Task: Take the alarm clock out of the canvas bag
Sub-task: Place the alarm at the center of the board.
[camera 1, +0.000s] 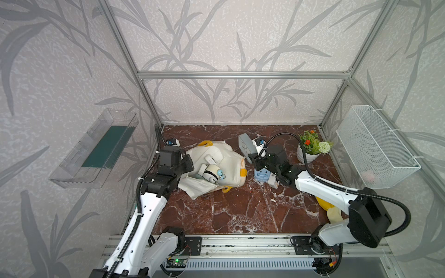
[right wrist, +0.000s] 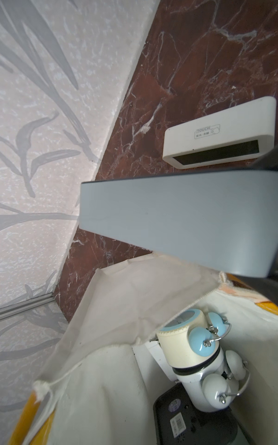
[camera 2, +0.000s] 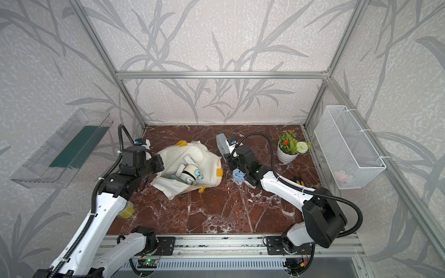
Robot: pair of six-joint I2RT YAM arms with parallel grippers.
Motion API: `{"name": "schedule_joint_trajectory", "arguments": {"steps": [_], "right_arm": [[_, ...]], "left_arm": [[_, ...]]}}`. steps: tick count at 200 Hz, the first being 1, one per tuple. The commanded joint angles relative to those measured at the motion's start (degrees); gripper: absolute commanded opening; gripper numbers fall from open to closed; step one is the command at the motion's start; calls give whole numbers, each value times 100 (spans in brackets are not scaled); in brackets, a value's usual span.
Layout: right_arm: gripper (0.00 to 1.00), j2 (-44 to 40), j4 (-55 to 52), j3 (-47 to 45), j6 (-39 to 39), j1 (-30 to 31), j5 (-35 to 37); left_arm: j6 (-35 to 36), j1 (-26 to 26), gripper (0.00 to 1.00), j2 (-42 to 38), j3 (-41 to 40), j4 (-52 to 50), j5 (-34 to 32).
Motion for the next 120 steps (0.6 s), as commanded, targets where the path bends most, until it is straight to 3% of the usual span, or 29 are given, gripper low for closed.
{"name": "schedule_joint_trajectory", "arguments": {"steps": [1,120], "right_arm": [[22,164,730,153,119,-57,79],[22,1646,906,743,76,-194,276]], "left_arm": [[9,51,0,-68,-9,-169,-114],[-4,51,0,-57,-4,-143,-95]]}}
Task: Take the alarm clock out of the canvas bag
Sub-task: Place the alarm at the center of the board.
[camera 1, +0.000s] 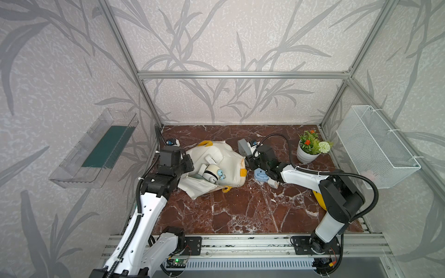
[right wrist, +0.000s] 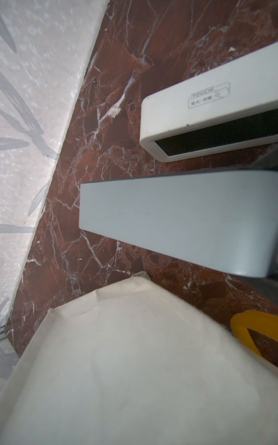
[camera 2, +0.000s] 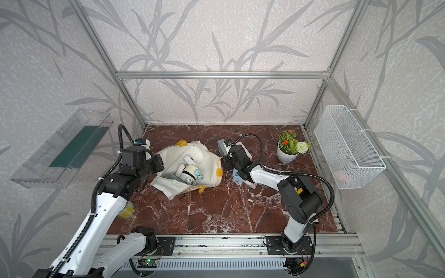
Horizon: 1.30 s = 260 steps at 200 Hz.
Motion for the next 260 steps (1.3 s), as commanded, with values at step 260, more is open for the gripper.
{"name": "schedule_joint_trajectory", "arguments": {"steps": [260], "right_arm": [[38,290,-136,34,-9,-175,149]], "left_arm": [[-10,60,0,-53,5,-123,-9]]}}
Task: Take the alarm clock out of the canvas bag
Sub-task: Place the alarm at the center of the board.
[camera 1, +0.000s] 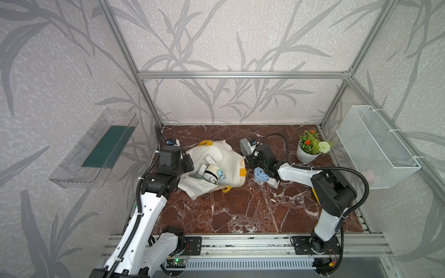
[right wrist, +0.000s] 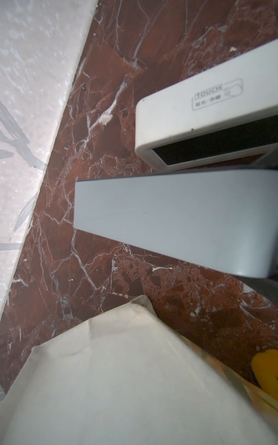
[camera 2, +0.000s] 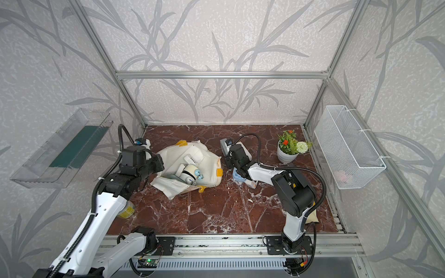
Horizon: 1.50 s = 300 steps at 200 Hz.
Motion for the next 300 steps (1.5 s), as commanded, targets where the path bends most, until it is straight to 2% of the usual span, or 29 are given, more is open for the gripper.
{"name": "schedule_joint_trajectory", "arguments": {"steps": [1,61,90,131,185,243,300], "right_arm": [[38,-142,-182,-113,10,-23,20],[42,-122,-279,-117,36,-24,51],[48,-121,-313,-148,37,-20,70],[53,-115,-383,-170,28,-19,171],[54,-167,-380,-179,45,-31,225],[75,-537,-299,-248,172,-27,269],[83,-1258,-123,-422,334,-28,199]], "left_arm": [[-10,45,0,-67,3,-137,-59],[-8,47,0,-127,8,-170,-89],[-25,45,0,-135,7,-165,-70],[-39,45,0,-143,7,-175,-68],[-49,47,0,-151,4,-192,-60],[-9,45,0,-161,-3,-185,-68],[-5,46,0,-179,-41,-102,-41]]}}
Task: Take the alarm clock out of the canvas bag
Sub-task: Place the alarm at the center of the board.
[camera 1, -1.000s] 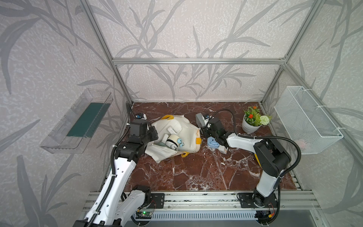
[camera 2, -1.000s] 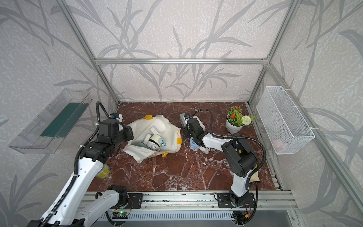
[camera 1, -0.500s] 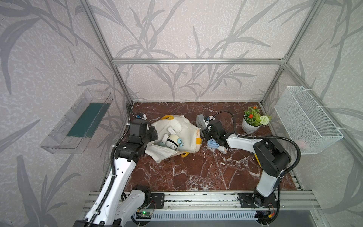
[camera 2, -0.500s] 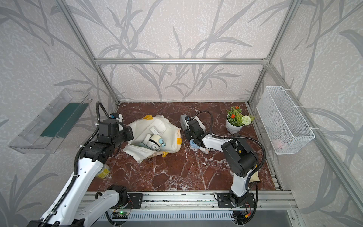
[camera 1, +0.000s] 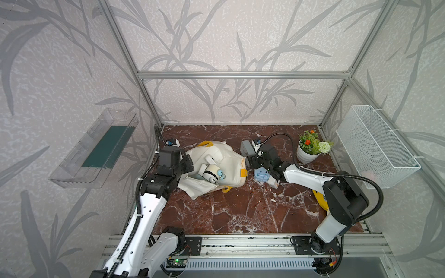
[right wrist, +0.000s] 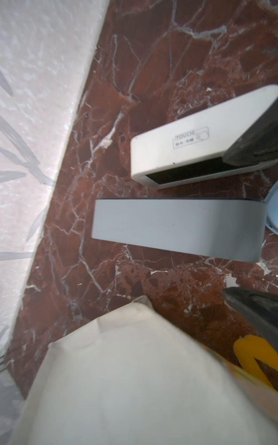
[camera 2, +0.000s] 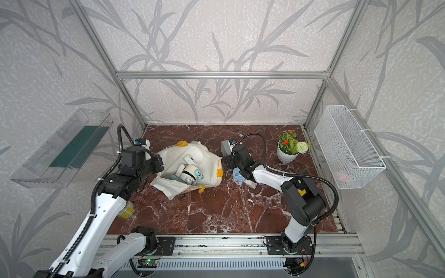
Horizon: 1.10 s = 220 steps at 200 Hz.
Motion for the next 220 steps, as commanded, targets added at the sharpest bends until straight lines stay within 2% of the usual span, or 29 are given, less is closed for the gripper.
{"name": "schedule_joint_trajectory", "arguments": {"steps": [1,73,99,166,191,220], "right_arm": [[83,-374,193,-135,155,-25,-19],[85,-1235,18,-282,897,4,-448],[85,-1571,-11,-410,1042,183,-369],[85,-2012,-56,-675,1157,1151,76],[82,-1969,31,-803,1159,1678,286],[78,-1653,106,-828,1291,2128,112]], "left_arm": [[-3,45,0,-118,-36,-70,-67],[-18,40,0,-157,-73,9,-24],[-18,46,0,-171,-111,66,-11],[-20,45,0,-215,-163,168,-48],[-48,45,0,-235,-181,225,-41],[-95,41,0,-224,-207,324,6]]}}
